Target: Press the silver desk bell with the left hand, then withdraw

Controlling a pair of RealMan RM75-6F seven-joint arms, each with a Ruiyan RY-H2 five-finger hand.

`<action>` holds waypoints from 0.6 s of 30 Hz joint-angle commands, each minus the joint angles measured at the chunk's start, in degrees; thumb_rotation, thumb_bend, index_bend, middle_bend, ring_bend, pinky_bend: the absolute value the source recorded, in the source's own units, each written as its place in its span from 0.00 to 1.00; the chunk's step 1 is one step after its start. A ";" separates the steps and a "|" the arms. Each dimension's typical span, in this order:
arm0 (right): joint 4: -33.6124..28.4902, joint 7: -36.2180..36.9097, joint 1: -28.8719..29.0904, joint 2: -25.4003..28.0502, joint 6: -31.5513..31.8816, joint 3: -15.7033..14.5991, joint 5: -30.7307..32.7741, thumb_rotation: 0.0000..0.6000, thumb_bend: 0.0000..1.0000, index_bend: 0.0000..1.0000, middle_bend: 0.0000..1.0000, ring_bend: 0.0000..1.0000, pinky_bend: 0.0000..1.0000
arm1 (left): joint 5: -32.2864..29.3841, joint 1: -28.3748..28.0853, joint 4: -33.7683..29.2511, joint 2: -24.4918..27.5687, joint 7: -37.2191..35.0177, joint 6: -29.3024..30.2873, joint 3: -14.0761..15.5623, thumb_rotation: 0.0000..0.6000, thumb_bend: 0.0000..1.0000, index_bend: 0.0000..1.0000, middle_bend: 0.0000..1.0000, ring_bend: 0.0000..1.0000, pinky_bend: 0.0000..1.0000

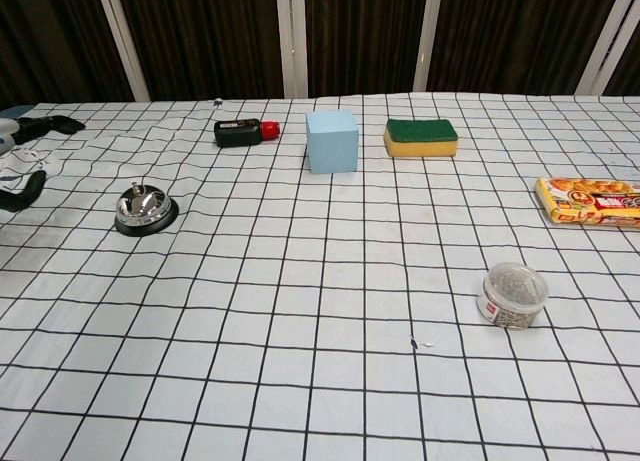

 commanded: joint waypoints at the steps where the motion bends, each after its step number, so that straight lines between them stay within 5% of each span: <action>1: 0.12 0.25 0.02 0.04 -0.08 0.05 0.09 1.00 0.31 0.08 0.01 0.03 0.00 | -1.97 -3.04 4.25 -4.03 1.08 -3.16 -0.82 1.00 0.88 0.03 0.04 0.00 0.00; 18: 0.60 1.66 -0.24 0.33 0.31 0.23 0.24 1.00 0.31 0.08 0.01 0.03 0.00 | -4.32 -9.12 11.84 -12.36 4.65 -8.68 -0.30 1.00 0.88 0.03 0.04 0.00 0.00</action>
